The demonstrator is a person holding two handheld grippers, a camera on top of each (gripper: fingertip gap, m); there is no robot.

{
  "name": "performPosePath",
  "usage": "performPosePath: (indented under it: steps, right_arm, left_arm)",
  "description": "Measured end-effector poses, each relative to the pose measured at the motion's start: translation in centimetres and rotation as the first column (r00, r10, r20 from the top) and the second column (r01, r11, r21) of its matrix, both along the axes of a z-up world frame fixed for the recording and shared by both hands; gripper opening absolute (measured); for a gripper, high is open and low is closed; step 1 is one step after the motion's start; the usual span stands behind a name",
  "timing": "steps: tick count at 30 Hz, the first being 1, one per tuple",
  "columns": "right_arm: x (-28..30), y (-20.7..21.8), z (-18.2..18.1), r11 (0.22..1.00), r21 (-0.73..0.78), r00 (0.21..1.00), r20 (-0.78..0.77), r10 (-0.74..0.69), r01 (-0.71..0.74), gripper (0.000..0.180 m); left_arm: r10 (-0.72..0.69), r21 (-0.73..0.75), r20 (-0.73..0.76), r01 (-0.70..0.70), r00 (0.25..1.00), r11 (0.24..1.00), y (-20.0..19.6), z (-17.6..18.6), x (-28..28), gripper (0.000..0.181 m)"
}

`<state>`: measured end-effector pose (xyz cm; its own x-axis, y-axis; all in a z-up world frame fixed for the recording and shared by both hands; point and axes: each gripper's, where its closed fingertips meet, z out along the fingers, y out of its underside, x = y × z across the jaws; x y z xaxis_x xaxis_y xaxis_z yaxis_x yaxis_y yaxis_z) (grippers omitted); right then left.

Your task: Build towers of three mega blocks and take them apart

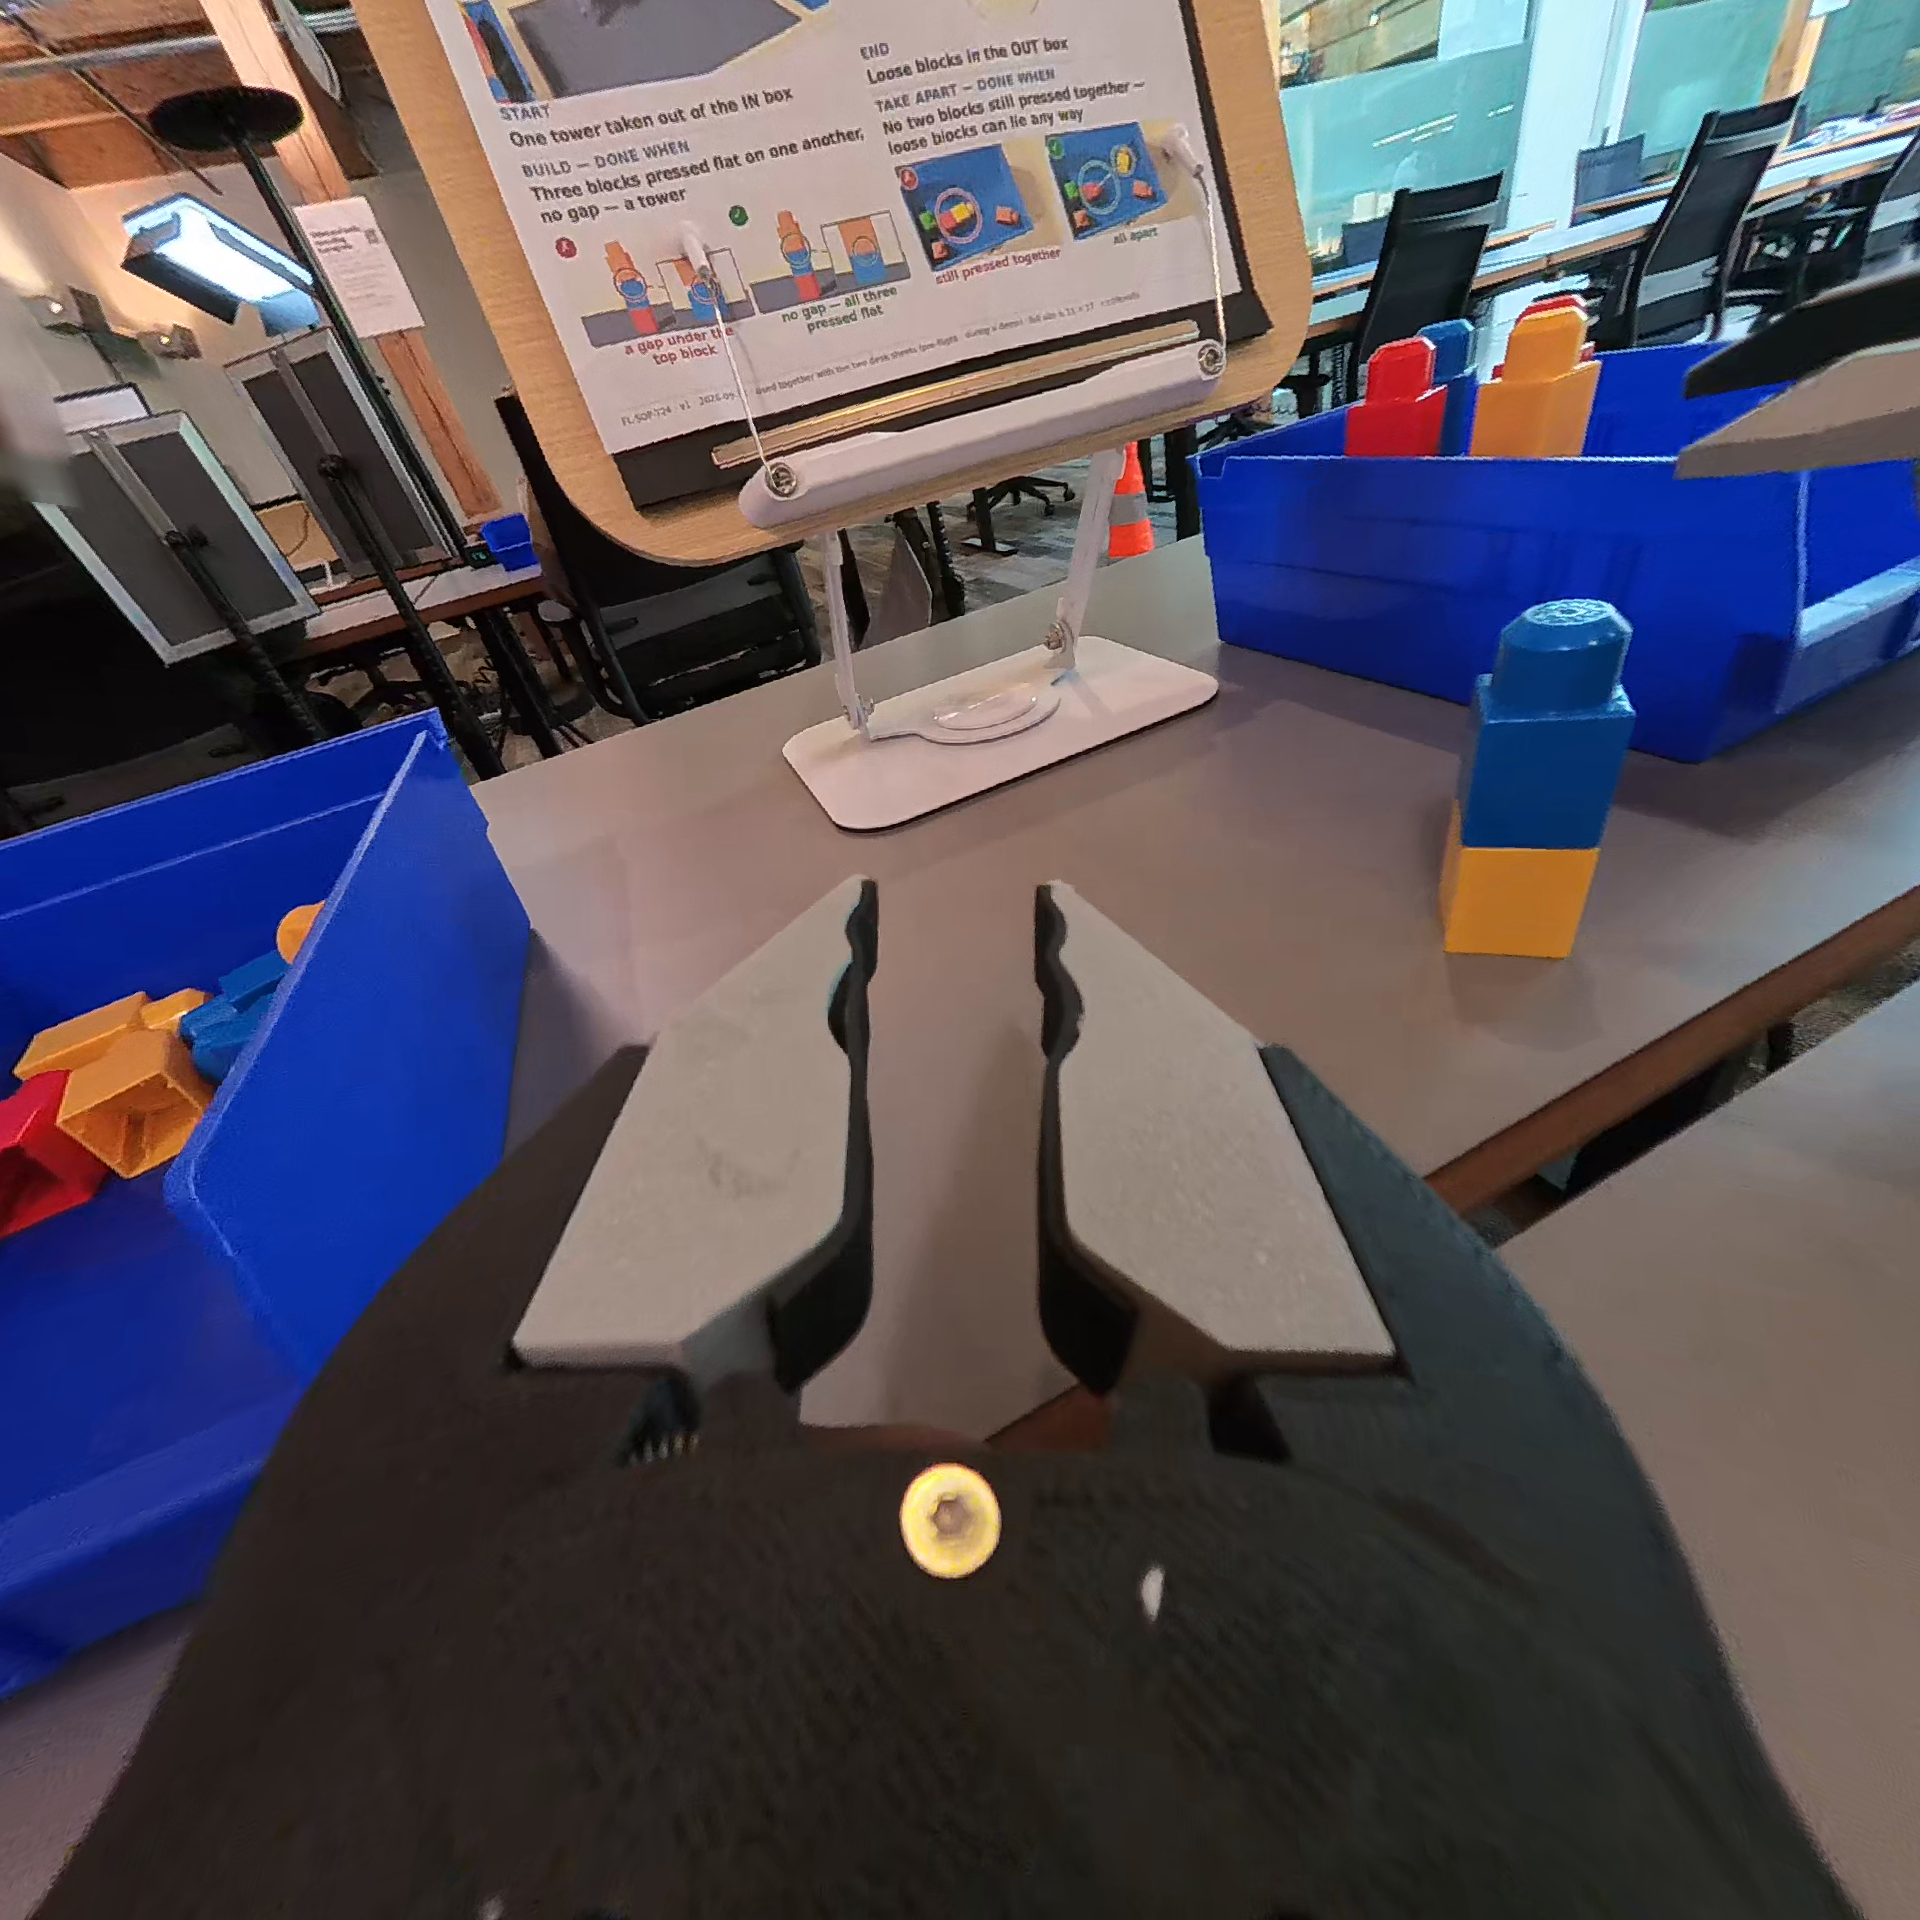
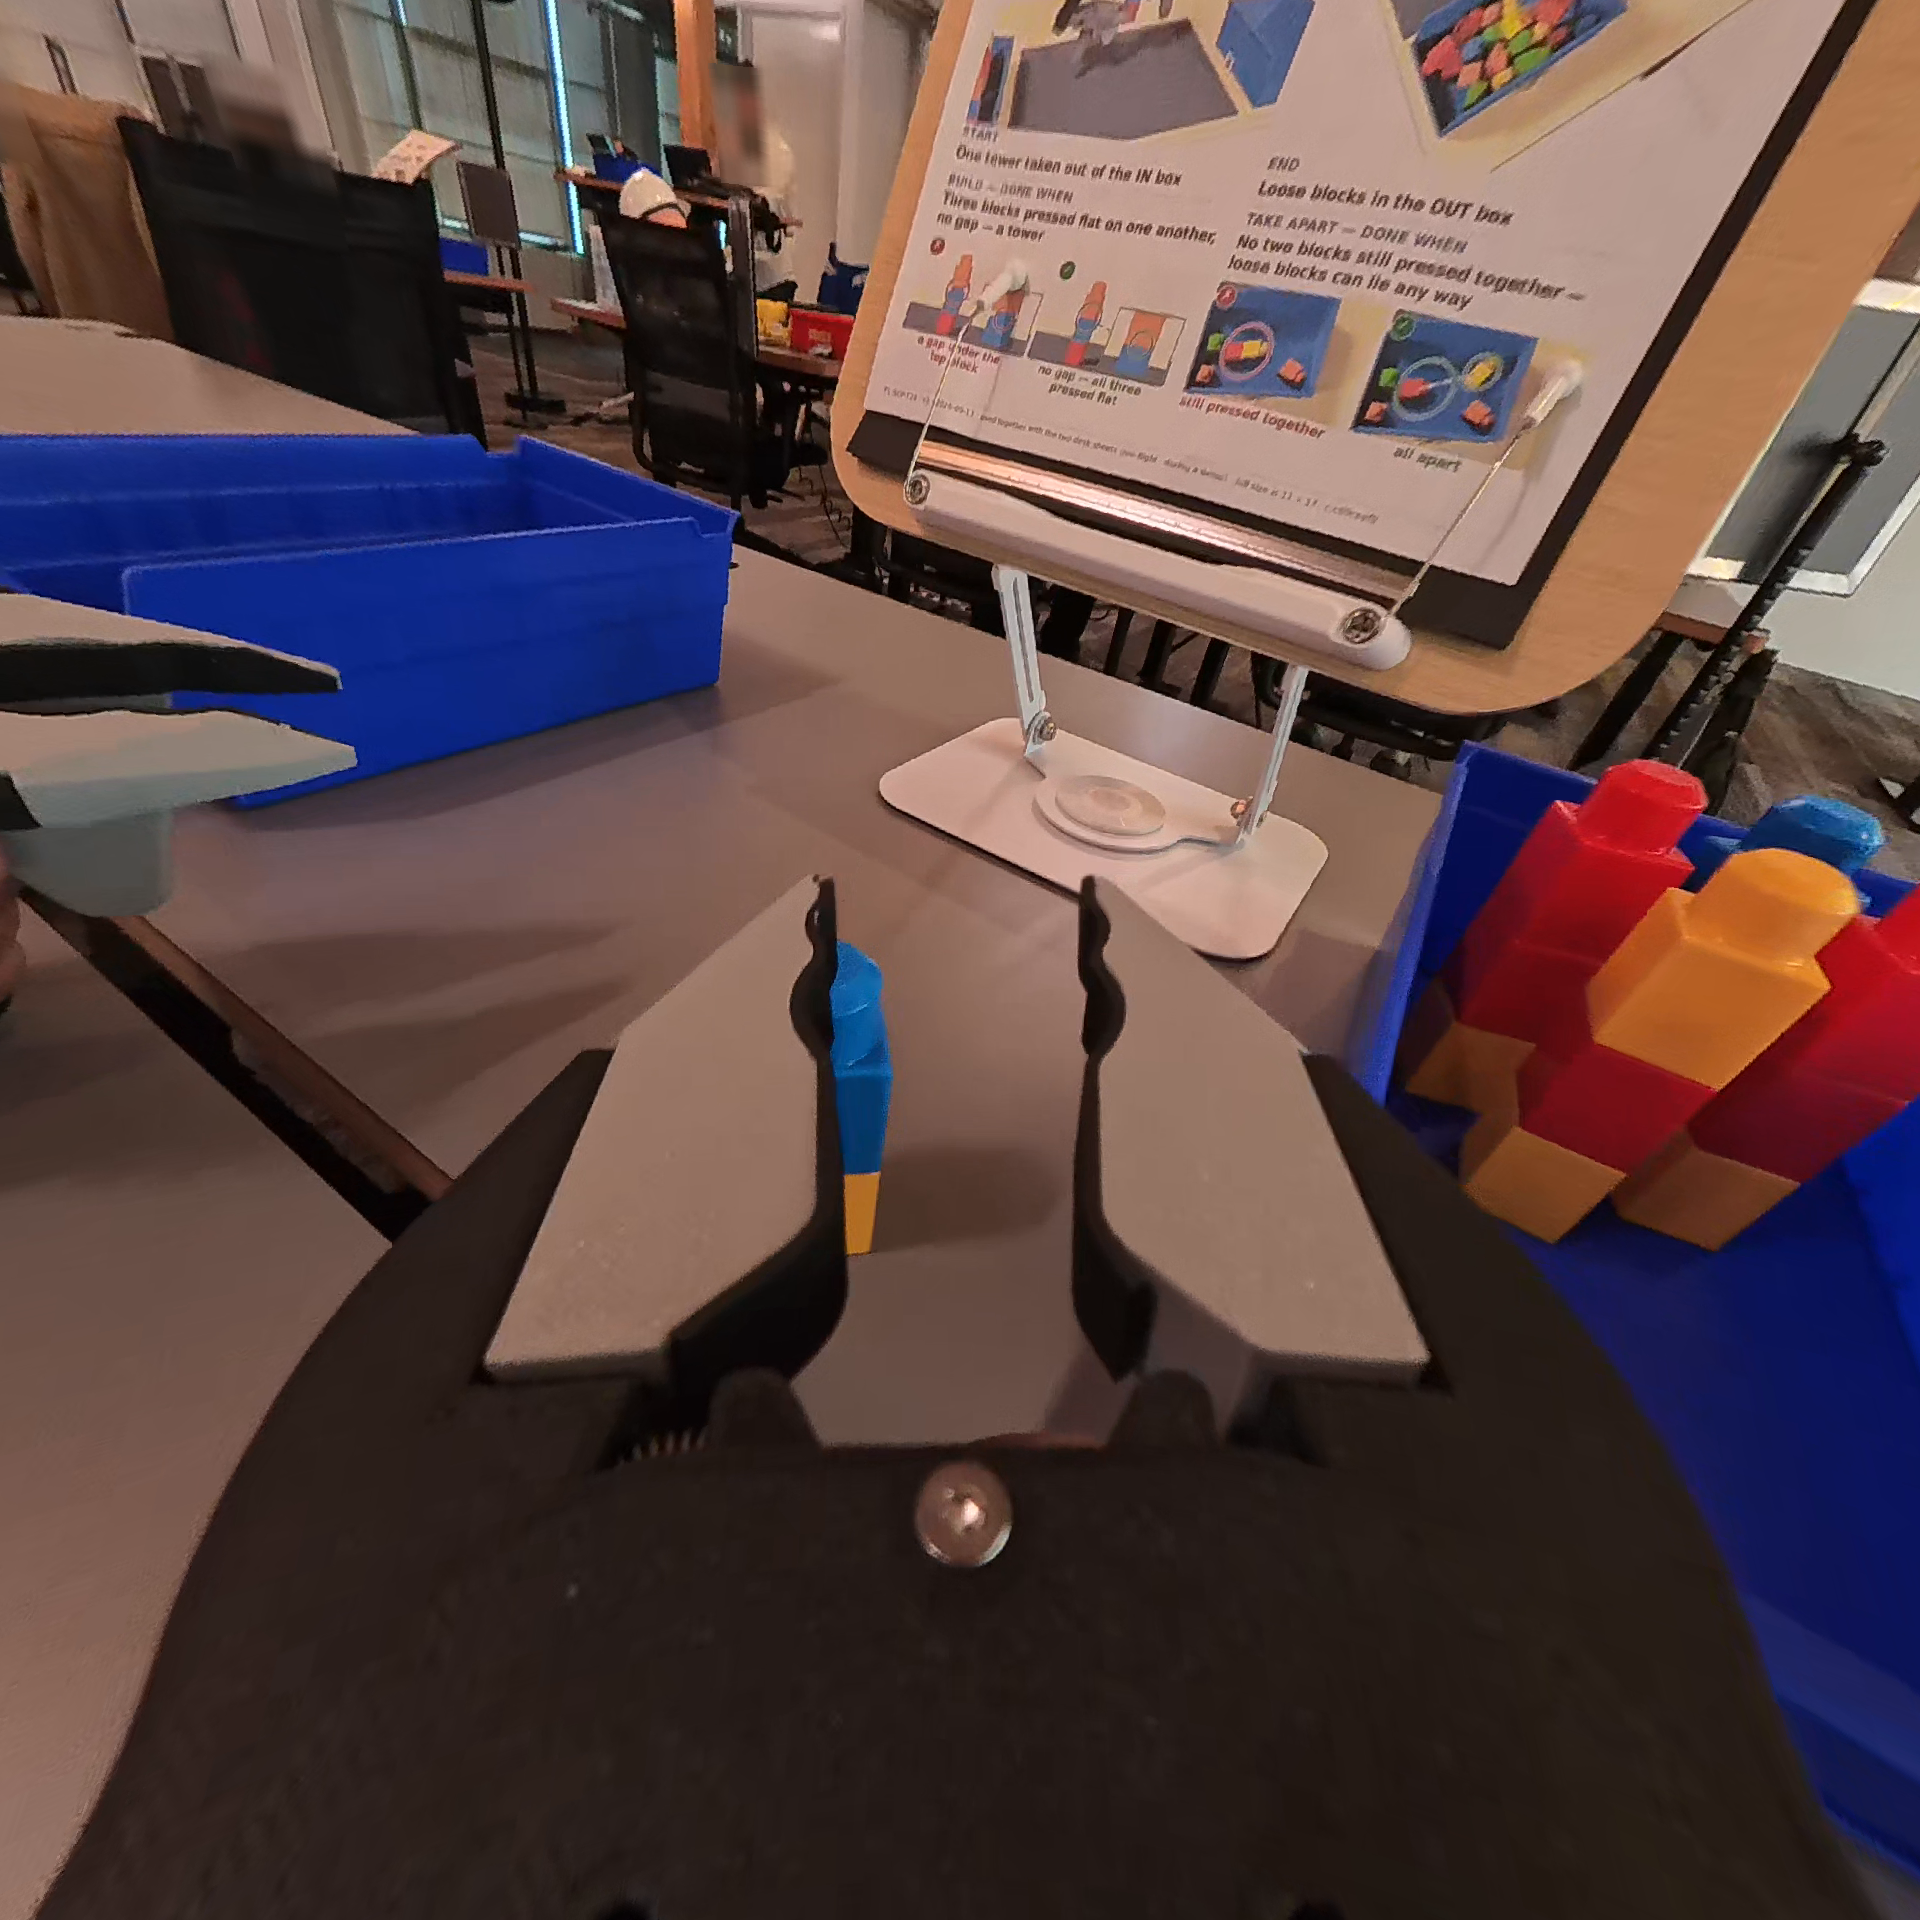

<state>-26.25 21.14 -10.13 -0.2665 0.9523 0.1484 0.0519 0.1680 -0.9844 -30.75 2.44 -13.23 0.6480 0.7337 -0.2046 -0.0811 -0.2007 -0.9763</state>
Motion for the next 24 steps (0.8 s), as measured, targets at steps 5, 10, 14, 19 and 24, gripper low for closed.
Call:
performPosePath:
  steps: [5, 10, 14, 19, 24]
  right_arm:
    - [-0.2, -0.6, -0.4, 1.0, 0.029, 1.0, 0.017, 0.003, -0.003, 0.044]
    - [-0.2, -0.9, -1.2, 0.999, 0.032, 0.999, 0.053, 0.009, -0.011, 0.044]
    - [-0.2, -0.6, -1.1, 1.0, 0.02, 0.999, 0.049, 0.002, -0.003, 0.044]
    - [0.0, -0.7, -0.9, 1.0, -0.017, 0.999, 0.047, 0.025, -0.024, 0.044]
    - [0.2, -1.7, -0.6, 0.996, -0.046, 0.996, 0.044, 0.077, -0.075, 0.044]
  left_arm:
    - [-0.008, -0.001, 0.046, 0.009, 0.999, 1.0, 0.1, -0.4, 0.2, 0.03]
    - [-0.021, 0.034, 0.131, 0.017, 0.991, 0.999, -0.2, -0.9, 0.2, 0.035]
    - [-0.042, -0.005, 0.185, 0.043, 0.982, 0.999, 0.1, -1.4, 0.0, 0.044]
    - [-0.101, 0.105, 0.13, 0.088, 0.986, 0.991, -3.6, 5.4, -0.3, 0.059]
    - [0.004, -0.032, 0.125, 0.0, 0.992, 0.999, -11.0, 8.2, -8.8, 0.056]
